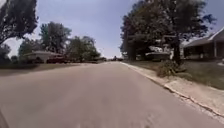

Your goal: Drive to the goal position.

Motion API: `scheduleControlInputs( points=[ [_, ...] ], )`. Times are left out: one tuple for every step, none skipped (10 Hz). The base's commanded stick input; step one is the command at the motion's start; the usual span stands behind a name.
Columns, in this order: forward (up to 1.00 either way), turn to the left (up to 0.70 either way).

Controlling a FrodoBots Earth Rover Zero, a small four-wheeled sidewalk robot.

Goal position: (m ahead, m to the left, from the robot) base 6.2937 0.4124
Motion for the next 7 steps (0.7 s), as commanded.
scheduleControlInputs(
  points=[
    [0.70,0.00],
    [0.70,0.00],
    [0.70,0.00],
    [0.70,0.00],
    [0.70,0.00],
    [0.70,0.00],
    [0.70,0.00]
  ],
)
